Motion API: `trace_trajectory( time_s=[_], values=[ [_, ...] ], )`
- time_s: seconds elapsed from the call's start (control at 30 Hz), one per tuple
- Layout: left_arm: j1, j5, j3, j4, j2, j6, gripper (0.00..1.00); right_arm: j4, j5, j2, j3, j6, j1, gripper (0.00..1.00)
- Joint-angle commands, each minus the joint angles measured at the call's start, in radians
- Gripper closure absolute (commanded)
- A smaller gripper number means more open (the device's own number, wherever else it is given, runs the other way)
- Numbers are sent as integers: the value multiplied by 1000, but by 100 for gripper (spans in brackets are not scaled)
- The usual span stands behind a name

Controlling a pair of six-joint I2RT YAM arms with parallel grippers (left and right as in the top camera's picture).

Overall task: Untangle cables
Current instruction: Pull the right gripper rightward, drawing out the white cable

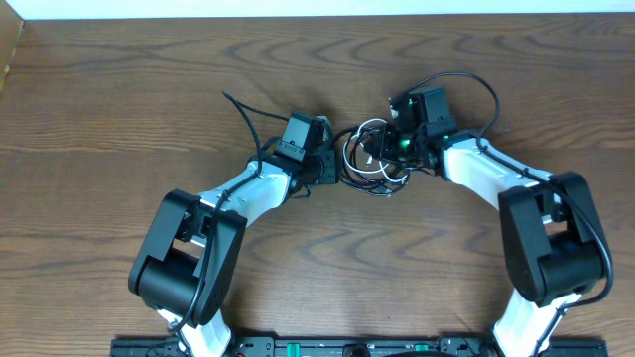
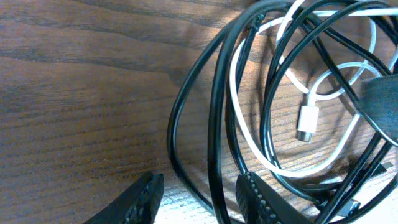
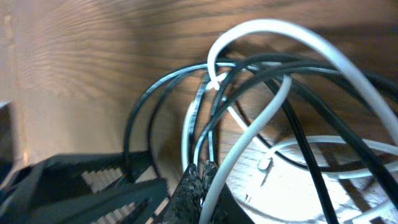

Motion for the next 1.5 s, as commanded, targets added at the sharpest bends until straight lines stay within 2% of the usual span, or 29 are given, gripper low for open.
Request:
trace_trajectory(
  time_s=[0.0,0.17,0.4,0.53,0.8,0.9,1.03,1.17,1.33,1.47],
  values=[
    [5,-15,-16,0,12,24,57,4,-93,-117,0,-110,-31,99],
    [35,-13,-16,-1,10,24,63,3,-115,-273,0,-238,-35,99],
    [90,31,-16,-29,-38,75,85,5,-113,-481,0,-372,-35,99],
    [119,31,-16,-61,-74,96,92,9,-106,-579,0,-421,-37,99],
    [180,35,-16,-91,-87,99,92,-23,-34,-665,0,-455,-60,99],
    [193,84,-16,-90,-87,103,92,-98,15,-660,0,-455,-60,99],
    [203,210,-16,-84,-87,179,92,-222,132,-637,0,-475,-60,99],
    [205,196,-16,-85,-87,182,92,-303,261,-624,0,-481,-69,99],
    [204,148,-16,-90,-87,192,92,-275,258,-637,0,-481,-121,99],
    [205,109,-16,-95,-87,192,92,-210,170,-683,0,-481,-167,99]
  ],
)
